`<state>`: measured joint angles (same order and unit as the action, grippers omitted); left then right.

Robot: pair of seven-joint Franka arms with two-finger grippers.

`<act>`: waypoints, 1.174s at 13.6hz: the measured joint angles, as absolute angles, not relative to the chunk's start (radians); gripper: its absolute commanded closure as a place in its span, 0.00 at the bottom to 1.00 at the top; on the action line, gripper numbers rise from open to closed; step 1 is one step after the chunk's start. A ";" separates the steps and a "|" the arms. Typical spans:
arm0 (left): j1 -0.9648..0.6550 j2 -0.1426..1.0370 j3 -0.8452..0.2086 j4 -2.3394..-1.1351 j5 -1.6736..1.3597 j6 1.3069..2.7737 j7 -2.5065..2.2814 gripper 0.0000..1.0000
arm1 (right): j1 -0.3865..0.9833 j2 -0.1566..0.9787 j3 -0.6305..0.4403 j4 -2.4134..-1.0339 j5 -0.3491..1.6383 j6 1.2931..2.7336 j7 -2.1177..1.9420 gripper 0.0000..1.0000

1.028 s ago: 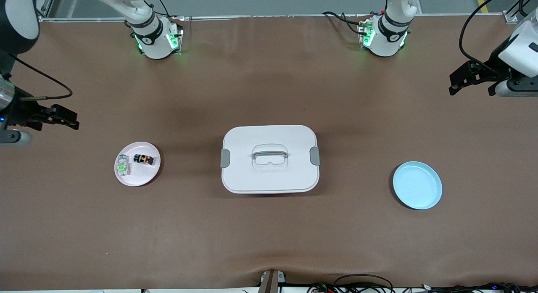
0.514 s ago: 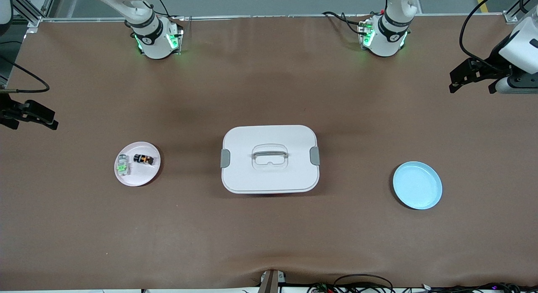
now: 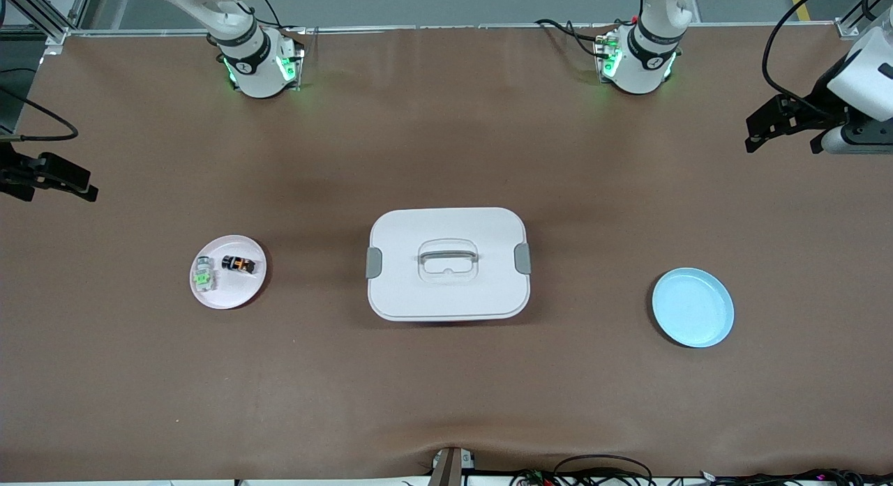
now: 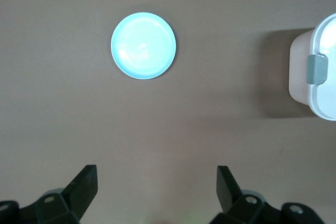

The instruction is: Transfer orange switch to right arm and place

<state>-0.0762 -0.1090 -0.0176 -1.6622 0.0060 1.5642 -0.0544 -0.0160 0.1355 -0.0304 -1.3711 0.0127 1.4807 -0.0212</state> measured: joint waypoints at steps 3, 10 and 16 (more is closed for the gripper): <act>-0.076 -0.129 -0.018 -1.687 0.006 1.561 -0.054 0.00 | -0.016 0.129 -0.025 -1.370 0.019 1.474 0.035 0.00; -0.076 -0.164 -0.022 -1.720 0.006 1.563 -0.054 0.00 | -0.014 0.114 -0.013 -1.369 0.037 1.392 0.073 0.00; -0.074 -0.164 -0.020 -1.716 0.006 1.572 -0.054 0.00 | -0.015 0.081 -0.017 -1.370 0.046 1.358 0.073 0.00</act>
